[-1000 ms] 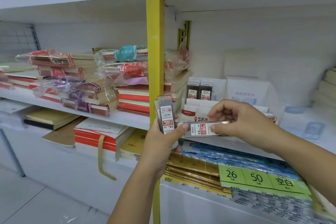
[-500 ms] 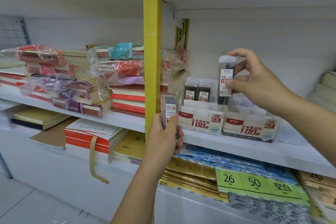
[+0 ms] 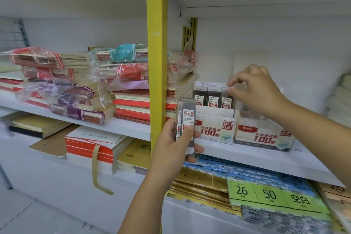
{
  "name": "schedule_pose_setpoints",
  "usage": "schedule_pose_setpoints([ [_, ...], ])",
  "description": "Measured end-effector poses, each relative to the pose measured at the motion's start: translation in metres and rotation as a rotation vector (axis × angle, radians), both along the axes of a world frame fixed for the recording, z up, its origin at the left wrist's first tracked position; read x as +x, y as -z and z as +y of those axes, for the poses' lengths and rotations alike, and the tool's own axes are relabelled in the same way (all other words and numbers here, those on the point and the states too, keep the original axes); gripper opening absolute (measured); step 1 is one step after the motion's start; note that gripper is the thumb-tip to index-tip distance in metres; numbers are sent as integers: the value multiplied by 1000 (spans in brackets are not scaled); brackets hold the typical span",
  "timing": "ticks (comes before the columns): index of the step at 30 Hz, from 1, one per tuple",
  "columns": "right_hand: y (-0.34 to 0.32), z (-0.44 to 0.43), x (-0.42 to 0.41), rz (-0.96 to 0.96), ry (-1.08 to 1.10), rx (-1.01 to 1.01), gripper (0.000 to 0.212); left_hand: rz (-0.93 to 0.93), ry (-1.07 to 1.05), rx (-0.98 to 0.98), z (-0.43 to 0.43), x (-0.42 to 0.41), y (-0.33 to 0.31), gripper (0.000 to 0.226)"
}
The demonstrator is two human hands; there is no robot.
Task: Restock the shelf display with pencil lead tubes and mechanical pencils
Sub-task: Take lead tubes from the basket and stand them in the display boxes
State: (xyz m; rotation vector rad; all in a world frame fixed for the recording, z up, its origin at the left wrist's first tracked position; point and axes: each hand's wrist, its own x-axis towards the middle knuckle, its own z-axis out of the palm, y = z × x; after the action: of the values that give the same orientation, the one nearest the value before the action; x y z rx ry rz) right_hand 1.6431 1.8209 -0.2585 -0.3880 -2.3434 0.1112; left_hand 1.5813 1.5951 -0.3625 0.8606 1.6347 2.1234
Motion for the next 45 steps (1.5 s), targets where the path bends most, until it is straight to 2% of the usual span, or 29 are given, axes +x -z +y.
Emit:
schedule_pose_setpoints([
  [4,-5,0,-1,-13,94,40,18,53,-10,-19,0,0,1,13],
  [6,-7,-6,4,-7,81,3,24,69,-6,-32,0,1,1,14],
  [8,-8,-19,14,81,17,-23,25,88,6,-46,-2,3,-1,17],
  [10,-7,-38,26,94,-132,-137,22,108,29,-47,-3,6,-2,16],
  [14,8,-76,38,-110,-494,-536,36,146,77,-28,-6,11,-5,15],
  [19,25,-75,44,69,-506,-708,23,50,74,27,-12,11,-3,20],
  [24,36,-68,55,-30,-456,-852,13,-8,13,96,-19,5,-5,27],
  [26,36,-70,59,-54,-469,-835,11,-8,4,100,-20,4,-5,21],
  [30,27,-80,61,-132,-459,-501,9,24,20,79,-21,2,-7,11],
  [32,23,-87,58,-216,-508,-488,21,29,22,79,-20,2,-7,10],
  [35,14,-86,55,-311,-486,-478,51,28,0,84,-19,1,-8,9],
  [38,-8,-70,54,-150,-461,-490,68,16,-28,58,-17,-1,-9,22],
  [41,-29,-55,48,94,-438,-487,63,28,-73,11,-14,-3,-5,22],
  [43,-34,-47,41,184,-367,-392,59,44,-85,3,-13,-4,-3,17],
  [45,-34,-39,34,170,-256,-224,55,52,-85,-4,-12,-5,-1,14],
])
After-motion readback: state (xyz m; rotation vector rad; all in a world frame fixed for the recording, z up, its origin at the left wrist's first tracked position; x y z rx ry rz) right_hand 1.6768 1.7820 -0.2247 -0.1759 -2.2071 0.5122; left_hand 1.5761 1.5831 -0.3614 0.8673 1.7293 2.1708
